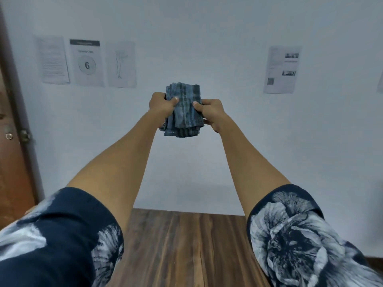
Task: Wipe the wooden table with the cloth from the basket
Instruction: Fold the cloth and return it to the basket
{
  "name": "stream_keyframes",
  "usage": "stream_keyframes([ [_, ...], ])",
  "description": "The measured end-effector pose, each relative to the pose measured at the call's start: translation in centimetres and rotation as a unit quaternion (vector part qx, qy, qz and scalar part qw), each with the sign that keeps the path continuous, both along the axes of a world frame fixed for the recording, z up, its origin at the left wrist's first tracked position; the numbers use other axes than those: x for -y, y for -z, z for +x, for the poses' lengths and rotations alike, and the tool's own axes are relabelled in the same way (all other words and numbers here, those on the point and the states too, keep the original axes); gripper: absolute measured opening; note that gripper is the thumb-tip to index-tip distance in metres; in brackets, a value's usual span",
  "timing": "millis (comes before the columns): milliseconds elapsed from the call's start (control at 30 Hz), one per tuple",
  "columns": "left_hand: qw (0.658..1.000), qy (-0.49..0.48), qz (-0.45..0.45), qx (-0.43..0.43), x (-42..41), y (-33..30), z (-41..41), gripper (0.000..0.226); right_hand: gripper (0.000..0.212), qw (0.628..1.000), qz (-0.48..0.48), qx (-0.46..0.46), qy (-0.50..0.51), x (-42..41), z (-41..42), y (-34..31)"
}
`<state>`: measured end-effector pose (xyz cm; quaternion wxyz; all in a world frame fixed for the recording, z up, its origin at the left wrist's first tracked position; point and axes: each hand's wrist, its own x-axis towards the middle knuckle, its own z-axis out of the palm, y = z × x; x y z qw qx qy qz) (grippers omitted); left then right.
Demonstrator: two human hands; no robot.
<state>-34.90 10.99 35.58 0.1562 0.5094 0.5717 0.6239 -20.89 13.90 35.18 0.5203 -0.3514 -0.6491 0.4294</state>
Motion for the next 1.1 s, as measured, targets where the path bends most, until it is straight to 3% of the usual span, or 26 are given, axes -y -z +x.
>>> stream_keyframes([
  [333, 0.999, -0.001, 0.030, 0.018, -0.6, -1.1, 1.3, 0.016, 0.024, 1.000, 0.016, -0.014, -0.004, -0.7, 1.3, -1.5],
  [467, 0.999, 0.017, 0.021, 0.032, -1.4, 0.1, 3.2, 0.025, 0.024, 1.000, 0.009, -0.008, 0.012, -1.4, 3.0, -0.5],
  [867, 0.990, 0.116, -0.045, 0.069, -5.4, 8.5, 13.6, 0.015, 0.025, 0.989, -0.056, 0.029, 0.133, -3.2, 13.6, 7.5],
  [1100, 0.968, 0.214, -0.116, 0.061, -6.6, 14.5, 22.1, 0.014, 0.027, 0.962, -0.111, 0.030, 0.247, -2.4, 22.1, 13.9],
])
